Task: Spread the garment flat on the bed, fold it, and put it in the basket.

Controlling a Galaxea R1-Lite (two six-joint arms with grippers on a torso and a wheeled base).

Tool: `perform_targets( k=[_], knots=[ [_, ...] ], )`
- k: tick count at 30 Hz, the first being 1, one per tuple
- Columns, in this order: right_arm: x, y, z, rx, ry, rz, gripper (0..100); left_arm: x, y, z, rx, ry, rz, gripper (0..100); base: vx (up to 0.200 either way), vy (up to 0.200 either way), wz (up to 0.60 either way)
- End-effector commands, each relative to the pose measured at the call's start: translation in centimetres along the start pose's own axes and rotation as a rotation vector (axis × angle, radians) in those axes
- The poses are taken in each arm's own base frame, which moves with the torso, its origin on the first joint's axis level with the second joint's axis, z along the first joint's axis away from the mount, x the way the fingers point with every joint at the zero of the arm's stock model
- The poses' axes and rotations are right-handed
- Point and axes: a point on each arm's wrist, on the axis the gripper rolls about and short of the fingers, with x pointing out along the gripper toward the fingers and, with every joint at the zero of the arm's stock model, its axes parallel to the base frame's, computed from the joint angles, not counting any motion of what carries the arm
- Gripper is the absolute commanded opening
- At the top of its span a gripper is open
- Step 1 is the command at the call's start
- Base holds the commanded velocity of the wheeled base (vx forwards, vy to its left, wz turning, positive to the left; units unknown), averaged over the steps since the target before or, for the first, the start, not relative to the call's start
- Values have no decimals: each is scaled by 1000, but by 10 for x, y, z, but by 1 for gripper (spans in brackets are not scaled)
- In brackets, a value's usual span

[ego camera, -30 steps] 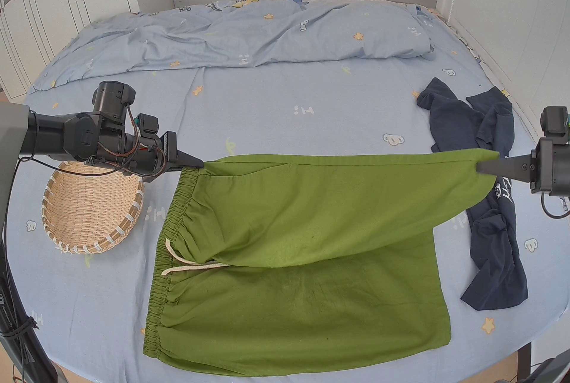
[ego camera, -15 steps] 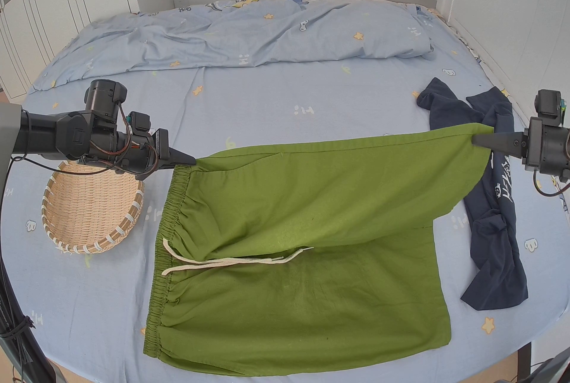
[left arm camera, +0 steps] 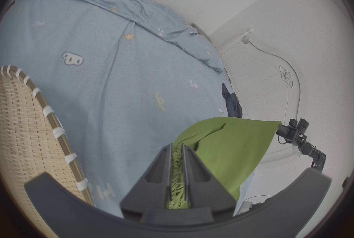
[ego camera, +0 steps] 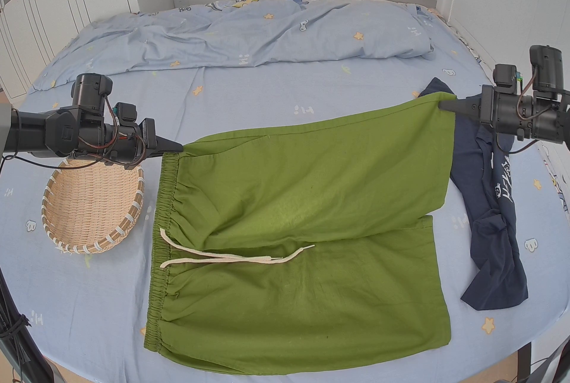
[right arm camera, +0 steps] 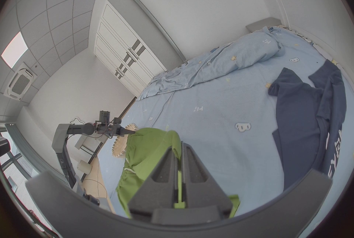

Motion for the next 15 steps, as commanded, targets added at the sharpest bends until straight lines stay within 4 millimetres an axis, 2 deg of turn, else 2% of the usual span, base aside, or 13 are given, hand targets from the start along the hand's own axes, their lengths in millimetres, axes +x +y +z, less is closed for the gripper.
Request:
perform_targets(
  k=[1, 12, 15],
  knots=[
    [43, -37, 3, 23, 27, -19, 0, -5, 9, 4, 6, -42, 13, 0, 0, 0, 0],
    [77, -65, 8, 19, 15, -49, 0, -4, 12, 7, 25, -70, 11, 0, 0, 0, 0],
    [80, -71, 8, 17, 12, -54, 0, -3, 13, 8, 33, -80, 8, 0, 0, 0, 0]
  ],
)
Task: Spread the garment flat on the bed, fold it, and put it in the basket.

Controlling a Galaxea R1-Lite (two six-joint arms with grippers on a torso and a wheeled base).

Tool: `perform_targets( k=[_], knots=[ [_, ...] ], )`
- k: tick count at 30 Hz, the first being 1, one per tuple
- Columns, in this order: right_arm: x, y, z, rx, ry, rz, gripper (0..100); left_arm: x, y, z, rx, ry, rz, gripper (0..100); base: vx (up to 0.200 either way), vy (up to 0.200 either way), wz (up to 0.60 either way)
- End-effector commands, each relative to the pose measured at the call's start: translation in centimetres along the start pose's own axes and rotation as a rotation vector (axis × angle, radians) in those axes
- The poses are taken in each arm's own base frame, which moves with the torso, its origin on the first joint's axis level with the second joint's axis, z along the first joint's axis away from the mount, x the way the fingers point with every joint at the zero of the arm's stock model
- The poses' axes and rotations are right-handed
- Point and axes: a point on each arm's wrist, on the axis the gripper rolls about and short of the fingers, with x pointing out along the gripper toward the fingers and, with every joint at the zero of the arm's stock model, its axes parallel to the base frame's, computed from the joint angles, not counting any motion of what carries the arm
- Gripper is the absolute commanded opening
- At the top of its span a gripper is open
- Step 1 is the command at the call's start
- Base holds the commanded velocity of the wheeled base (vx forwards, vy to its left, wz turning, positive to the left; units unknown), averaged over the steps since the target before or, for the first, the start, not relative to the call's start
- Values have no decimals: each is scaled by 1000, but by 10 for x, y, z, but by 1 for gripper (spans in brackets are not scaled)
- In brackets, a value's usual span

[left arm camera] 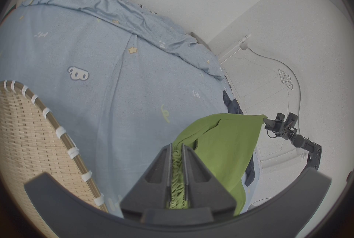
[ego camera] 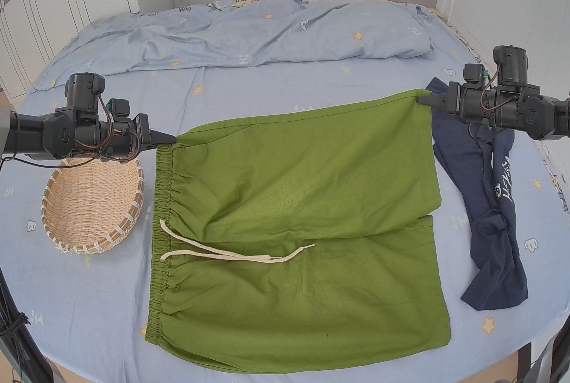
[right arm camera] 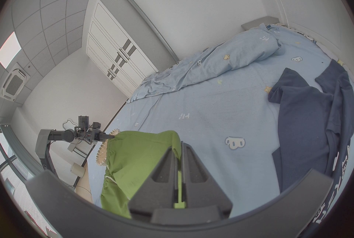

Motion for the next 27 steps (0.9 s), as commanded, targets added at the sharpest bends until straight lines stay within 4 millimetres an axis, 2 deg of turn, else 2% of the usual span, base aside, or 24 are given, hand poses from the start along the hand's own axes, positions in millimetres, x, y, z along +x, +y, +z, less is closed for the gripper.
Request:
perform_targets(
  k=[1, 12, 22, 27],
  knots=[
    [20, -21, -5, 9, 11, -10, 0, 5, 6, -1, 3, -7, 1, 0, 0, 0, 0],
    [50, -43, 1, -13, -22, -8, 0, 16, 19, -1, 20, -35, 1, 0, 0, 0, 0],
    [77, -61, -7, -12, -23, -40, 0, 31, 36, 2, 45, -96, -6, 0, 0, 0, 0],
    [82, -62, -9, -13, -22, -37, 0, 35, 40, 4, 37, -107, -2, 0, 0, 0, 0]
  ],
)
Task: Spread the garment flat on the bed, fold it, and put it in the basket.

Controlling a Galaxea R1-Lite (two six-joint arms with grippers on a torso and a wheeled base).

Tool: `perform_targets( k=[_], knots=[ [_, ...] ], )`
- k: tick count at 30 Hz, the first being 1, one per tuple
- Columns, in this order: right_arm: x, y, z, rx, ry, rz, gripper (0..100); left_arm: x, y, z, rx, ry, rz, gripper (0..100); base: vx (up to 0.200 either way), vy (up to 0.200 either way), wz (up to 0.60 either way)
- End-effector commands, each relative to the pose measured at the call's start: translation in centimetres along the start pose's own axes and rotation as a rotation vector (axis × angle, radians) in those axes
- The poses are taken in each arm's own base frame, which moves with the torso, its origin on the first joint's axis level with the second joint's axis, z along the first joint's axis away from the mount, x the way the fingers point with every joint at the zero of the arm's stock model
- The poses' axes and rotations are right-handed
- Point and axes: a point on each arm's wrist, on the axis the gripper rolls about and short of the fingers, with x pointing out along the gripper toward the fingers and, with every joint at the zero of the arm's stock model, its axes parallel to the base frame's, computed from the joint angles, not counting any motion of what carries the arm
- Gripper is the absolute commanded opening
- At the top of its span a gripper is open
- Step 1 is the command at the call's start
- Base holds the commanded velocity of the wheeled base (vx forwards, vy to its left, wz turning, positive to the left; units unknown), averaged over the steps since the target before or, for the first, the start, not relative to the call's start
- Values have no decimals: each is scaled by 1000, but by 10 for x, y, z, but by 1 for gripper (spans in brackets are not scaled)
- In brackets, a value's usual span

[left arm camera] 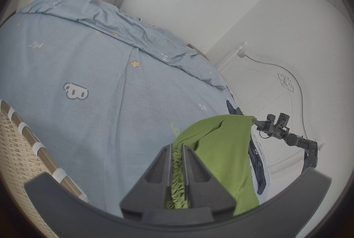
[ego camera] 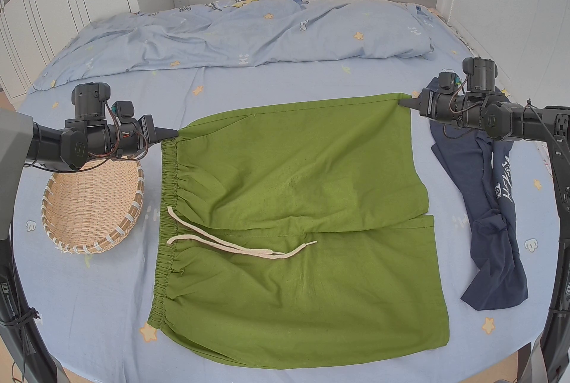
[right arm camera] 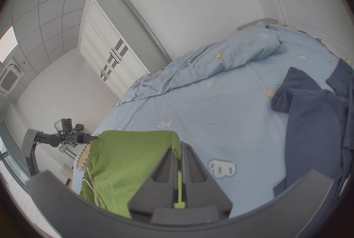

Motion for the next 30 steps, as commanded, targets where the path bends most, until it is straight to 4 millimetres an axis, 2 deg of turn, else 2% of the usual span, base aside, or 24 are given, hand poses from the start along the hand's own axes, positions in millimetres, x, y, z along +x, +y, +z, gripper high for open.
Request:
perform_targets(
  k=[1, 16, 17, 19, 20, 30],
  knots=[
    [12, -6, -9, 9, 17, 3, 0, 8, 9, -4, -12, 9, 6, 0, 0, 0, 0],
    [20, -13, -11, 9, 13, -43, 0, 15, 14, 0, -12, -9, 25, 0, 0, 0, 0],
    [20, -13, -10, 8, 10, -43, 100, 16, 14, 0, -12, -10, 28, 0, 0, 0, 0],
    [21, -13, -9, 5, 6, -44, 100, 16, 15, 1, -10, -15, 34, 0, 0, 0, 0],
    [23, -15, -12, 9, 12, -45, 100, 17, 14, 1, -8, -18, 37, 100, 0, 0, 0],
    [22, -19, -12, 17, 5, -89, 100, 20, 12, -1, 2, -19, 32, 100, 0, 0, 0]
  ],
)
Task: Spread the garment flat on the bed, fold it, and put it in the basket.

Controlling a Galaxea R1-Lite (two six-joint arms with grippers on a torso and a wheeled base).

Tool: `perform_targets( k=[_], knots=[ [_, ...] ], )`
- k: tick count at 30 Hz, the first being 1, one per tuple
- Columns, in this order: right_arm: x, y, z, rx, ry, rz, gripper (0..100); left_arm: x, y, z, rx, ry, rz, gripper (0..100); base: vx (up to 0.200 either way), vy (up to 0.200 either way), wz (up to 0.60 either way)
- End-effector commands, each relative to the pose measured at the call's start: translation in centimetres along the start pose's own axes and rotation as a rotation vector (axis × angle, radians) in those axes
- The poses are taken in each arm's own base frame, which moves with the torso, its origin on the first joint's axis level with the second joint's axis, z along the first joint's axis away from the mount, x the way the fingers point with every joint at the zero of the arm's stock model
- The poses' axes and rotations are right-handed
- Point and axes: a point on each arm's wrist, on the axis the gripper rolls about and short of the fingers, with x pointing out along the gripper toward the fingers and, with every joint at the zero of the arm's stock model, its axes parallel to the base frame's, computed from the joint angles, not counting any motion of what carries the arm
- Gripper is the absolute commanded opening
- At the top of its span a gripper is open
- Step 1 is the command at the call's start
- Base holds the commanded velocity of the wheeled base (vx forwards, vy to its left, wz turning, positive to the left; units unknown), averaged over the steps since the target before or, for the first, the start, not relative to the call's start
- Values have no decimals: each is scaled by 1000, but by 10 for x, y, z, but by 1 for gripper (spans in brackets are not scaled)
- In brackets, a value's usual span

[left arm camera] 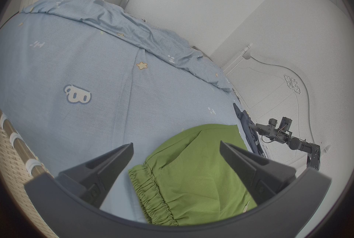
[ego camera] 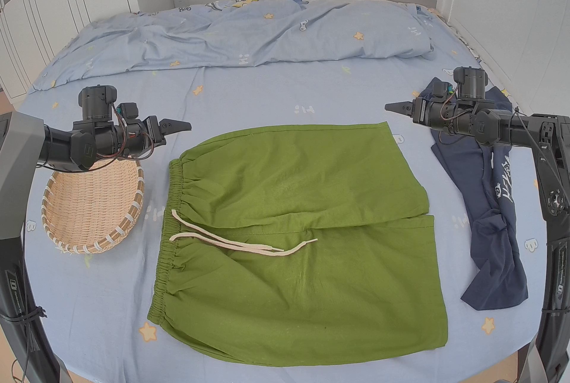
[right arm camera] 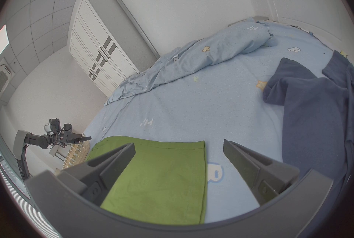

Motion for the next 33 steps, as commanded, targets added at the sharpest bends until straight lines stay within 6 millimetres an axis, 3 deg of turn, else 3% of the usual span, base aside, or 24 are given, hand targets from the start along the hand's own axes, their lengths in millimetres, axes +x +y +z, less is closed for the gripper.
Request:
perform_targets(
  k=[1, 5, 6, 10, 11, 12, 14, 16, 19, 21, 22, 25, 26, 27, 29, 33],
  knots=[
    [-4, -1, 3, 8, -3, -6, 100, -2, -3, -1, 1, 3, -3, 100, 0, 0, 0],
    [-13, 5, 7, 9, -1, -6, 100, -17, -18, 8, 16, -18, -13, 100, 0, 0, 0],
    [-34, 18, 18, 4, -15, -4, 100, -37, -38, 13, 32, -37, -25, 100, 0, 0, 0],
    [-63, 35, 21, 14, 2, -2, 100, -66, -61, 13, -5, -47, -38, 100, 0, 0, 0],
    [-84, 43, 16, 27, 20, -8, 100, -82, -70, 5, -61, -38, -39, 100, 0, 0, 0],
    [-102, 49, 5, 49, 58, -14, 100, -97, -76, -8, -112, -14, -37, 100, 0, 0, 0],
    [-107, 52, -1, 57, 73, -14, 100, -102, -77, -13, -128, -4, -34, 100, 0, 0, 0],
    [-130, 61, -21, 86, 122, -1, 100, -118, -78, -34, -172, 37, -16, 100, 0, 0, 0],
    [-159, 70, -59, 120, 179, 2, 100, -138, -77, -70, -234, 107, 21, 100, 0, 0, 0],
    [-171, 75, -75, 126, 186, 3, 100, -148, -77, -82, -257, 124, 35, 100, 0, 0, 0],
    [-186, 82, -94, 124, 184, 8, 100, -158, -76, -96, -292, 145, 46, 100, 0, 0, 0],
    [-208, 89, -126, 123, 181, 13, 100, -172, -71, -121, -363, 202, 40, 100, 0, 0, 0],
    [-209, 89, -127, 123, 180, 15, 100, -173, -71, -123, -367, 206, 38, 100, 0, 0, 0],
    [-220, 93, -145, 140, 179, 15, 100, -182, -70, -140, -402, 246, 15, 100, 0, 0, 0],
    [-227, 95, -157, 169, 175, 15, 100, -191, -70, -156, -436, 279, -10, 100, 0, 0, 0],
    [-239, 97, -171, 188, 165, 10, 100, -201, -72, -172, -465, 311, -28, 100, 0, 0, 0]
  ],
)
